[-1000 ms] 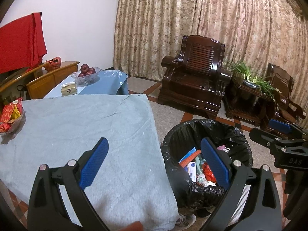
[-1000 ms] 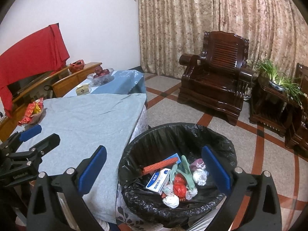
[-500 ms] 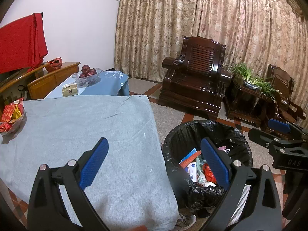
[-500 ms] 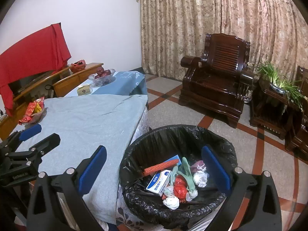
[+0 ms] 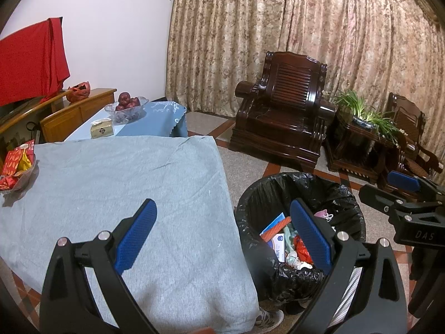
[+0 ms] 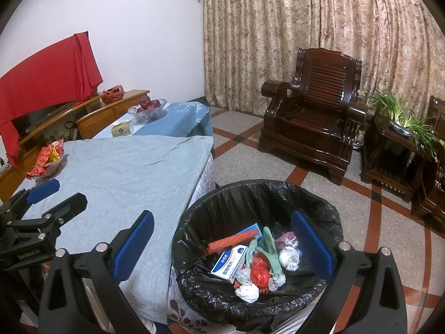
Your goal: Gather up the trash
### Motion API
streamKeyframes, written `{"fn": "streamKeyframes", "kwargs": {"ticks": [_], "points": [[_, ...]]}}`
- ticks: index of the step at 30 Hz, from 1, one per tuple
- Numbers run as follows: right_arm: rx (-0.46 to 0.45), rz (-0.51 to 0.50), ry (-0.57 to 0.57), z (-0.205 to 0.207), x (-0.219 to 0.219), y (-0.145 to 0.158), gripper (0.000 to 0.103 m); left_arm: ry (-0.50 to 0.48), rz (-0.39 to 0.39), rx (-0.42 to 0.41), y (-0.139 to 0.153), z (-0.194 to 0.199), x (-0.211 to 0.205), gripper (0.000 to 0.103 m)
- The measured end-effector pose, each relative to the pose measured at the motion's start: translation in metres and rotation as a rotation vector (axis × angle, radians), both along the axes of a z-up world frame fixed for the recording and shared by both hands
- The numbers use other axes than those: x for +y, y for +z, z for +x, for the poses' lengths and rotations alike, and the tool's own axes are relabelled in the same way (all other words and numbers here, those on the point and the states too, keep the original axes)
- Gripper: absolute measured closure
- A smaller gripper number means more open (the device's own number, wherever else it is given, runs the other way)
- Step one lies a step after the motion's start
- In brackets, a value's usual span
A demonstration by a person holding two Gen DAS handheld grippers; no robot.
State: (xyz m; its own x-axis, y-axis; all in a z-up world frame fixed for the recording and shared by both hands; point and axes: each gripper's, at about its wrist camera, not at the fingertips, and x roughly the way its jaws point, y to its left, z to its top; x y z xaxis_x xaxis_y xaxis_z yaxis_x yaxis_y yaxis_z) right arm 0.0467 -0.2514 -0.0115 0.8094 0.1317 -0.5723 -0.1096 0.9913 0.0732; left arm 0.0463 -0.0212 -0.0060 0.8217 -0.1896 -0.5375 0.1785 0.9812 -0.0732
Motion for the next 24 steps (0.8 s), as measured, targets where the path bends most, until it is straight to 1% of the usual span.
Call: {"fn": "streamKeyframes", "kwargs": {"ticks": [24], "points": [[-0.001,-0.002,0.002,0.0003,0.0017,-0.0007,0.006,0.001,-0.004,0.000,0.0012,0.0005,0.0019,0.009]]}}
